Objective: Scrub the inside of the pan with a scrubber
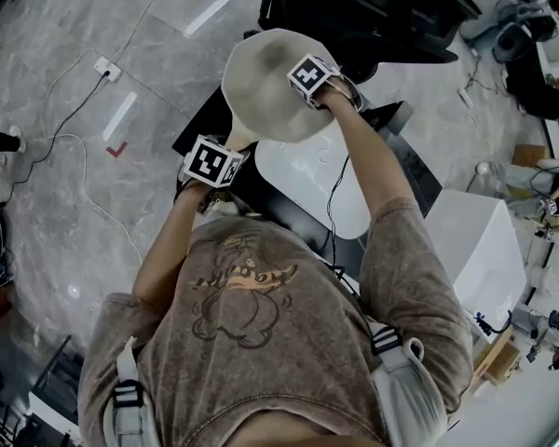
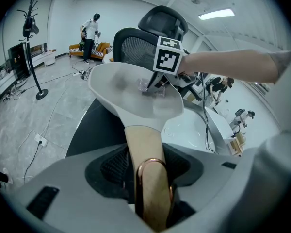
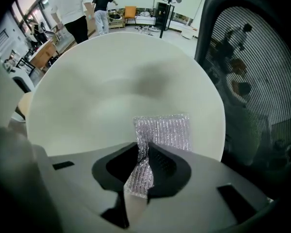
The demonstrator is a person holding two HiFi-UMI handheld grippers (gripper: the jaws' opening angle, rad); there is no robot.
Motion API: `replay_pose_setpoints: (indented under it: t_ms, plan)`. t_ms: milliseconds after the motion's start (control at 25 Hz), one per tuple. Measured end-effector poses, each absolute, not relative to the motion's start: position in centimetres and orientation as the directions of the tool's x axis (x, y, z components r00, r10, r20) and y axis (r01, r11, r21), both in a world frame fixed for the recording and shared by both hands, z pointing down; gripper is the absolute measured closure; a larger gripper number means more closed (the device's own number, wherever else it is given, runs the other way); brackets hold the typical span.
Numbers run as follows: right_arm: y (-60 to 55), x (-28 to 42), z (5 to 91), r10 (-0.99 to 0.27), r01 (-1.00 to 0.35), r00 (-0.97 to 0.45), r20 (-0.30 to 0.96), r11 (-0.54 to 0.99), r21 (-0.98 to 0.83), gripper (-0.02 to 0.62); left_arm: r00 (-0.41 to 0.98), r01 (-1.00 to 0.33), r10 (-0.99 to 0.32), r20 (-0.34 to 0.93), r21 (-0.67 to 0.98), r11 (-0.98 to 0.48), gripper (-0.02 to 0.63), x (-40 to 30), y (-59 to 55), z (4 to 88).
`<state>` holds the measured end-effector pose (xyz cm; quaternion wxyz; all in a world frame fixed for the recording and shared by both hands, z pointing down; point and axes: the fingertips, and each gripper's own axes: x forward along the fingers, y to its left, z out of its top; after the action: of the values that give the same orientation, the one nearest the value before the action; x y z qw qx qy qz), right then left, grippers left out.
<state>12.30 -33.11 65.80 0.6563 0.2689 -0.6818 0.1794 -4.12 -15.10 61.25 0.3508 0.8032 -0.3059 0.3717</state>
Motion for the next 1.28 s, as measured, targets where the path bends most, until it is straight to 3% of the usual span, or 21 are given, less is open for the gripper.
replay_pose_setpoints:
  t_ms: [800,1280]
  plan:
    - [-24.9,11.9,66.2,0.214,-0.506,0.031,0.976,0.846,-0.169,0.509,0.513,-0.758,-0.230,0.827,0.311,-0.573,0.380,-3.9,-15.0,61.5]
    - [-21.5,7.4,66.5,0.327,-0.532,-0.122,0.937,0.776,-0.340,0.511,0.505,-0.759,-0.222,0.834,0.308,-0.573,0.380,-3.9,-14.9,61.5]
